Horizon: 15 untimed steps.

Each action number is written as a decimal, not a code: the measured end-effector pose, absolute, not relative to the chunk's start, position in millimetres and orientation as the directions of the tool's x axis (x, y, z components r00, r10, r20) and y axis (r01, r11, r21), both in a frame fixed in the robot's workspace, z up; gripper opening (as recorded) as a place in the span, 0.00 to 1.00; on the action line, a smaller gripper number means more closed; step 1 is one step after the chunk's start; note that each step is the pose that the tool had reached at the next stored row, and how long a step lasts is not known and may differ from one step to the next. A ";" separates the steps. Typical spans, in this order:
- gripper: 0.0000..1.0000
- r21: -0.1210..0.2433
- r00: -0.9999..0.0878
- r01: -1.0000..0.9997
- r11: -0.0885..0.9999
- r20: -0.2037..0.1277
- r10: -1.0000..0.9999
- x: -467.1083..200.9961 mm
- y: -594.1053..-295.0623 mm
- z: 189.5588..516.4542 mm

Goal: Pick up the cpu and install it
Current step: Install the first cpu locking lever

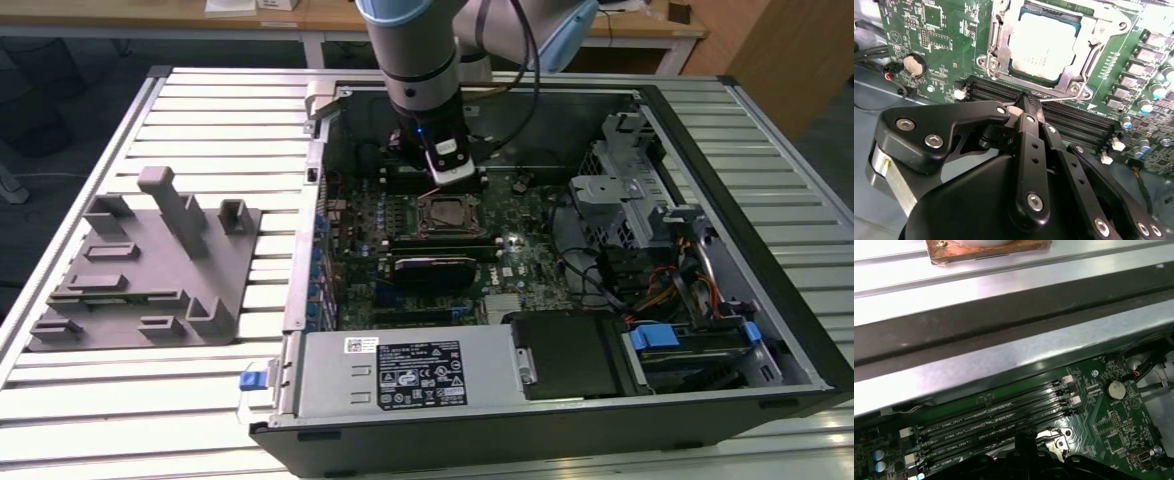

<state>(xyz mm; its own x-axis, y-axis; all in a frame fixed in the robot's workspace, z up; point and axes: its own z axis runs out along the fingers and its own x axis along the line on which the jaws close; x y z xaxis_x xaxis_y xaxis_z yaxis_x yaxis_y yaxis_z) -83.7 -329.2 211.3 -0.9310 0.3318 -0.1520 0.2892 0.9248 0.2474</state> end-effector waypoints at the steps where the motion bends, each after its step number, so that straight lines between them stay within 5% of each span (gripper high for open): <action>1: 0.11 0.247 -0.929 0.296 0.923 -0.152 0.338 -83.4 -329.1 210.9; 15: 0.11 0.245 -0.901 0.362 0.900 -0.154 0.405 -82.6 -318.3 205.5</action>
